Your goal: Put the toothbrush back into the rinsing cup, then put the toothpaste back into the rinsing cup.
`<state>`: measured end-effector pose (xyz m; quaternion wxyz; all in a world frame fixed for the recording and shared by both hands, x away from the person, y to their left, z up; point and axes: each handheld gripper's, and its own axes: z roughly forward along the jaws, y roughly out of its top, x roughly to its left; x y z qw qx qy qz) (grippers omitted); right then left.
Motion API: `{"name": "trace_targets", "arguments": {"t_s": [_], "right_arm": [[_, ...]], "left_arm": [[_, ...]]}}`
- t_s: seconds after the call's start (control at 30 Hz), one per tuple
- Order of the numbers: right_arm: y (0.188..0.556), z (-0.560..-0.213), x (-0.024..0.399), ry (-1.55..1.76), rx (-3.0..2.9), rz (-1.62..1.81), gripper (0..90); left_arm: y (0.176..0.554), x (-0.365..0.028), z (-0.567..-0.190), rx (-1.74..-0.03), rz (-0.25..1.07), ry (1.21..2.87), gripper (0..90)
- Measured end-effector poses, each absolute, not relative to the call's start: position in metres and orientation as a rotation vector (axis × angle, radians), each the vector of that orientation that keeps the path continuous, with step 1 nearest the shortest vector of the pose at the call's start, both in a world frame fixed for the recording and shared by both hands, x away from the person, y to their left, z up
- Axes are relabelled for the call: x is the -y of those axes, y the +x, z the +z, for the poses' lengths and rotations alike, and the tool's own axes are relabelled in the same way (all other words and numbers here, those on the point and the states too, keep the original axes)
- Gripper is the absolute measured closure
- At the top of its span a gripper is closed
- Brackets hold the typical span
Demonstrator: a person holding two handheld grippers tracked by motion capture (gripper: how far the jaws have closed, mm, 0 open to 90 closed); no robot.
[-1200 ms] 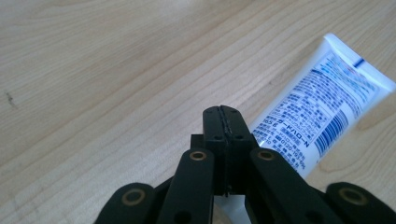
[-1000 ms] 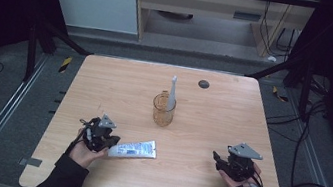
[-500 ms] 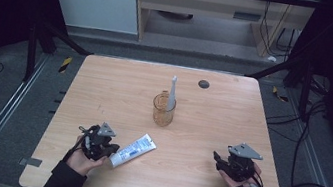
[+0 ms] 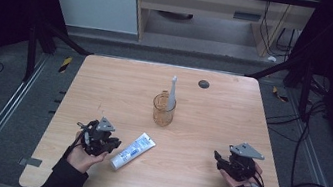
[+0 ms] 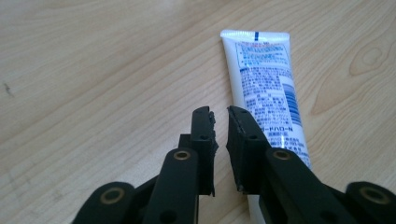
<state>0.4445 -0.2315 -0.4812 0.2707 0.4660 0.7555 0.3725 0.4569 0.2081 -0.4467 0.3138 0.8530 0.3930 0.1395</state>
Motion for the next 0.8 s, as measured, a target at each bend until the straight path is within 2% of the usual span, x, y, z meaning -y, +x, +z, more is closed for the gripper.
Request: {"name": "trace_targets", "arguments": {"t_s": [0.23, 0.37, 0.43, 0.5, 0.73, 0.8], "right_arm": [[0.445, -0.48, 0.232, 1.256, -2.03, 1.007, 37.5], [0.446, -0.479, 0.233, 1.26, -2.026, 1.004, 36.7], [0.446, -0.479, 0.233, 1.259, -2.026, 1.005, 36.5], [0.446, -0.479, 0.234, 1.254, -2.023, 0.999, 35.8], [0.448, -0.478, 0.236, 1.262, -2.021, 0.997, 35.0], [0.448, -0.478, 0.236, 1.261, -2.021, 0.996, 35.0]], "left_arm": [[0.458, -0.202, -0.44, -1.026, 0.381, 2.226, 68.5], [0.461, -0.196, -0.436, -1.026, 0.378, 2.229, 55.1], [0.462, -0.194, -0.435, -1.024, 0.378, 2.237, 53.1], [0.463, -0.192, -0.435, -1.021, 0.368, 2.246, 46.0], [0.468, -0.183, -0.43, -1.001, 0.36, 2.263, 35.9], [0.468, -0.182, -0.429, -0.994, 0.363, 2.267, 35.5]]}}
